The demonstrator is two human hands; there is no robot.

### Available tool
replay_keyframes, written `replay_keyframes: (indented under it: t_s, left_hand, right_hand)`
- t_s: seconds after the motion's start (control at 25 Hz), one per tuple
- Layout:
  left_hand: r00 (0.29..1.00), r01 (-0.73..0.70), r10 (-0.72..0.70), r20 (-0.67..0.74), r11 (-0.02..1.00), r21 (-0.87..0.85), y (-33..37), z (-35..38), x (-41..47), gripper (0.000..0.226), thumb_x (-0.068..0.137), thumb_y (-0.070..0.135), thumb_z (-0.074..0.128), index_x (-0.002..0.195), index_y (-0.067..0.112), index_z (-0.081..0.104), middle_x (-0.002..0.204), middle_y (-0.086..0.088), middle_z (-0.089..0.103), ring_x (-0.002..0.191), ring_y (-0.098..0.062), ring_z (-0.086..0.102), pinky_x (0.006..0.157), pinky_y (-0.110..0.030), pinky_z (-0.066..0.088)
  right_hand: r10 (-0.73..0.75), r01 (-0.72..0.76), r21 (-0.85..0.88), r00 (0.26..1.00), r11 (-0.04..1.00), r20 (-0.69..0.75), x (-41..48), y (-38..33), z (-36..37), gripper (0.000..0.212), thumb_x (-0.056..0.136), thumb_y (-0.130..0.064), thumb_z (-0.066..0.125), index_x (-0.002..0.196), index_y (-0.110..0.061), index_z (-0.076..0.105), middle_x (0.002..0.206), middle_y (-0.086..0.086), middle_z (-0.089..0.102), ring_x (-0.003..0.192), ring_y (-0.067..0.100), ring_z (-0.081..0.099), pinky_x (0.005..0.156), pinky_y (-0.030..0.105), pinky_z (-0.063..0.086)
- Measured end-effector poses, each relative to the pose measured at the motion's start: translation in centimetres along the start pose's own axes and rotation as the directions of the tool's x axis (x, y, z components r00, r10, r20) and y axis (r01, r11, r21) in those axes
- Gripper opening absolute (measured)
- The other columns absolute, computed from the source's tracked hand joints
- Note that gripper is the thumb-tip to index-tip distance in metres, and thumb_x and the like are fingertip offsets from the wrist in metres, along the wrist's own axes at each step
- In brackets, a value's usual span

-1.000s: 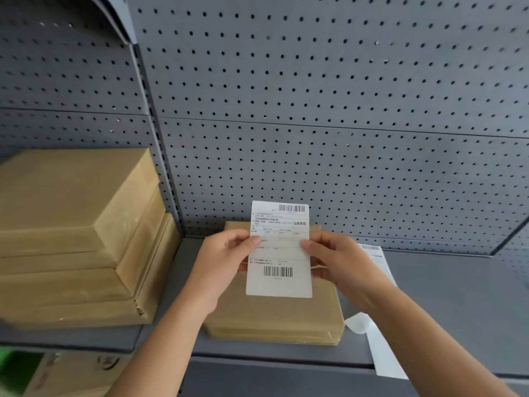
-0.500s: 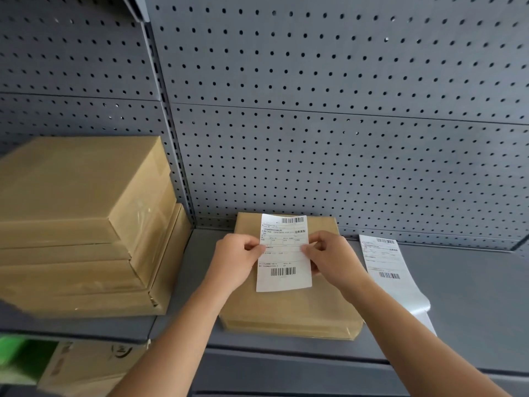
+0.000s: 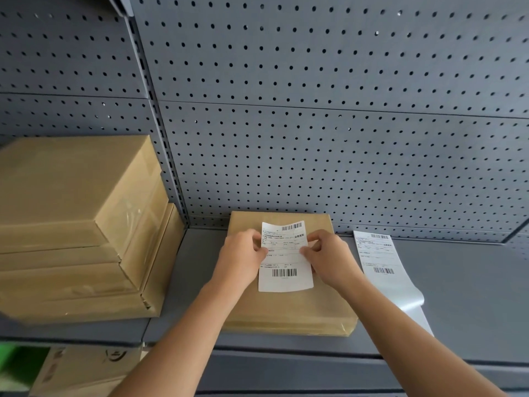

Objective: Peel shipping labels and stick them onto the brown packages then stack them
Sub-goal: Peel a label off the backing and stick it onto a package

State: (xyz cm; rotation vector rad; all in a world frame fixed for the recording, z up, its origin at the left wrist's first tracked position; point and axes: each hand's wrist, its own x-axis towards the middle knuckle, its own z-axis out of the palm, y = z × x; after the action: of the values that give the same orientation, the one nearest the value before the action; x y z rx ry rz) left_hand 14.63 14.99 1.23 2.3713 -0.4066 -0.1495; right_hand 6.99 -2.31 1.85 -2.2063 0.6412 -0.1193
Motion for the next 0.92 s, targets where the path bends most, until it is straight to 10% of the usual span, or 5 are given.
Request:
replay_keyframes:
  t_s: [0.48,0.68,0.92]
  left_hand:
    - [1.000,0.015,-0.019,0.016,0.982,0.187,0.4,-0.1,0.1,0.036,0.094,0.027,0.070,0.124,0.013,0.056,0.105,-0.004,0.066,0.090,-0.023,0.066,0.073,-0.037,0.055]
    - [0.932,-0.354,0.359,0.048,0.875,0.331,-0.1,0.1,-0.3,0.052,0.106,0.027,0.047,0.156,0.019,0.036,0.161,0.005,0.035,0.147,-0.014,0.034,0.114,-0.030,0.034]
    - [0.889,-0.446,0.333,0.314,0.785,0.430,-0.6,1.2,1.2,0.056,0.110,0.033,0.021,0.163,0.018,0.012,0.171,0.003,0.008,0.156,-0.008,0.003,0.127,-0.030,0.004]
  right_hand:
    - [-0.028,0.035,-0.384,0.999,0.923,0.024,0.0,-0.9,0.1,0.032,0.094,-0.026,0.056,0.121,-0.013,0.046,0.092,0.005,0.062,0.081,0.030,0.065,0.065,0.039,0.057]
    - [-0.360,0.301,-0.508,0.933,0.807,-0.018,0.1,0.1,0.2,0.036,0.101,-0.026,0.045,0.133,-0.014,0.056,0.131,0.003,0.058,0.121,0.027,0.053,0.093,0.039,0.049]
    - [-0.378,0.468,-0.532,0.884,0.706,0.276,1.2,-0.6,3.1,0.053,0.108,-0.030,0.025,0.158,-0.015,0.023,0.166,0.000,0.022,0.155,0.019,0.012,0.125,0.043,0.009]
